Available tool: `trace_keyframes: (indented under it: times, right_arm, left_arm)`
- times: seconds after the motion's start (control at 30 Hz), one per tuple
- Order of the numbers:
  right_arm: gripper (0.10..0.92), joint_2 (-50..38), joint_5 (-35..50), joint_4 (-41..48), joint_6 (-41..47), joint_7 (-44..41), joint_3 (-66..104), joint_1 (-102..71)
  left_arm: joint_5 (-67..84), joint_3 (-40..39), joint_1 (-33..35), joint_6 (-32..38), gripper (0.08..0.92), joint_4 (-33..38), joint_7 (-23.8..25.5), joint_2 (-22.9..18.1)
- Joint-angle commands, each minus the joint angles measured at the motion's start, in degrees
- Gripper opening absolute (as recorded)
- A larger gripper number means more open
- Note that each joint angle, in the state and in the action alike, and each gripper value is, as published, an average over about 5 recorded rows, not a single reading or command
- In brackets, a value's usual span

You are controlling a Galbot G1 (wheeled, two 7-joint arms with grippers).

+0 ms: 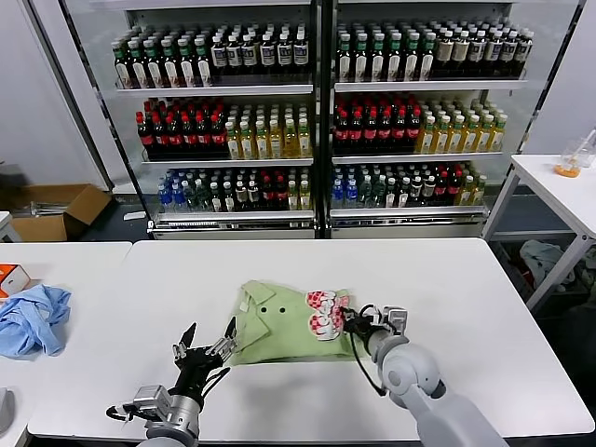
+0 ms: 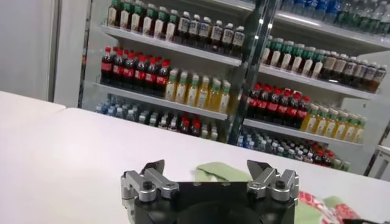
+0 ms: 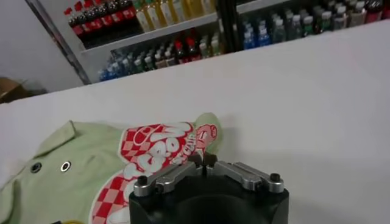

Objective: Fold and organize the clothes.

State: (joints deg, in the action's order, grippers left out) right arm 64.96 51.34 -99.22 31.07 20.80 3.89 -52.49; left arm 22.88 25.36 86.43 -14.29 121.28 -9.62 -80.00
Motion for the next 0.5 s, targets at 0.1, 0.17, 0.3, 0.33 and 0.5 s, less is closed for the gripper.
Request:
trace_keyframes:
  times: [0.1, 0.17, 0.3, 0.33, 0.5]
  right_arm:
    - [0.111, -8.4, -7.7, 4.4, 2.1, -6.1, 6.0, 4.3]
    - [0.111, -9.5, -9.0, 5.1, 2.1, -7.5, 7.2, 4.2]
    - [0.111, -9.7, -11.1, 4.1, 1.2, -10.2, 9.2, 2.3]
    - [0.111, -9.6, -12.2, 3.0, 0.1, -10.9, 9.7, 1.1]
    - [0.16, -9.6, -25.3, -3.0, -13.4, -12.0, 11.5, -8.7]
  left_arm:
    - [-0.5, 0.4, 0.2, -0.2, 0.823, 0.4, 0.0, 0.1]
    - [-0.8, 0.4, 0.2, -0.2, 0.823, 0.3, 0.0, 0.2]
    - [-2.1, 0.1, 0.1, 0.0, 0.823, 0.1, 0.0, 0.0]
    - [-2.4, 0.0, 0.2, 0.1, 0.823, 0.1, 0.0, 0.0]
    - [-4.1, -0.2, 0.8, 0.4, 0.823, 0.7, 0.2, -0.2]
